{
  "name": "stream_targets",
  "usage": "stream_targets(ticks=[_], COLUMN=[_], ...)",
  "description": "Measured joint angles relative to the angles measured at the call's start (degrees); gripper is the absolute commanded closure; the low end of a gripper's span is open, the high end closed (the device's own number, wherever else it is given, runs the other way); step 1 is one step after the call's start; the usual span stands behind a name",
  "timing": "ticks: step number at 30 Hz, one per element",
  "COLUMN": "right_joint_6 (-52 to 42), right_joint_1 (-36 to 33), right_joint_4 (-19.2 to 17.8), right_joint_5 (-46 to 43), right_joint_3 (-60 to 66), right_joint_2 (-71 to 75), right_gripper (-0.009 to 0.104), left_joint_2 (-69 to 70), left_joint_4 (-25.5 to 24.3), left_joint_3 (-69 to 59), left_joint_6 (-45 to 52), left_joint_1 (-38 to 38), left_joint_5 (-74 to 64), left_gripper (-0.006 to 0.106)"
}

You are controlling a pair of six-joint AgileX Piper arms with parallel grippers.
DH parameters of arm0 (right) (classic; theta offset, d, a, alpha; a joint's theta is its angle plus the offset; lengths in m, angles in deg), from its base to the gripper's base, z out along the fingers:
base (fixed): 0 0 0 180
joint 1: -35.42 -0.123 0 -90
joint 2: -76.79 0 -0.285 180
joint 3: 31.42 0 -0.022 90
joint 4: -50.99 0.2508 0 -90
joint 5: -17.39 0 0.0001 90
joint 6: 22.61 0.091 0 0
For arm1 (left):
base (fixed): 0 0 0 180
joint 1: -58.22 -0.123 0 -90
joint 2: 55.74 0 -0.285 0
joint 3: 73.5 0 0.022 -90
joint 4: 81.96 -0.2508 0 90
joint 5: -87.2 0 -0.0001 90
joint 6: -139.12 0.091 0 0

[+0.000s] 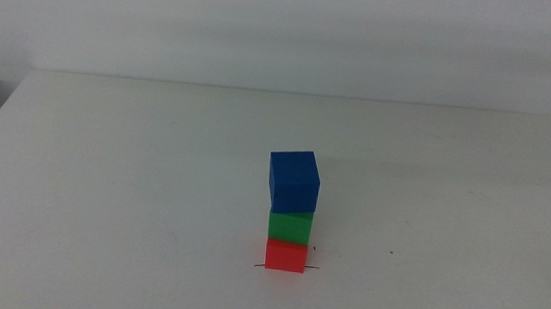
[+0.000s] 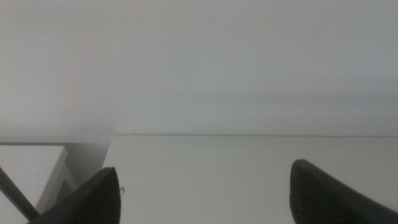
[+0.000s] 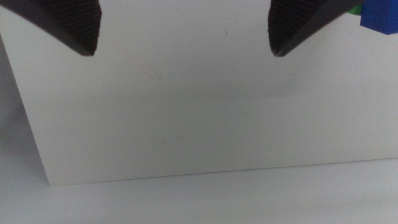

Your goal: Stack red cubes first, then green, then blue cubes in a specific spot.

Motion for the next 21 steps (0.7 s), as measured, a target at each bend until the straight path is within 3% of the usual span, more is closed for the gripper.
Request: stream_targets(ticks=[11, 17, 21], right_joint_6=[-0.01, -0.01, -0.01], right_joint_1=[0.05, 0.05, 0.05], right_joint_4=[0.00, 3.24, 3.92], right_joint_5=[-1.92, -18.50, -30.55], right_joint_3=[1.55, 13.84, 26.48], right_joint_2=[0.50, 6.60, 14.11], right_gripper=[0.005, 0.005, 0.005], left_joint_2=[7.08, 16.76, 24.87], left_joint_4=[4.59, 7.46, 9.63], left_joint_3=[-11.36, -23.30, -31.62], left_joint_6=[0.00, 0.00, 0.00], left_joint_1=[-2.08, -9.85, -10.46], left_joint_5=[0.33, 0.44, 1.88], left_gripper=[0.007, 0.007, 0.007])
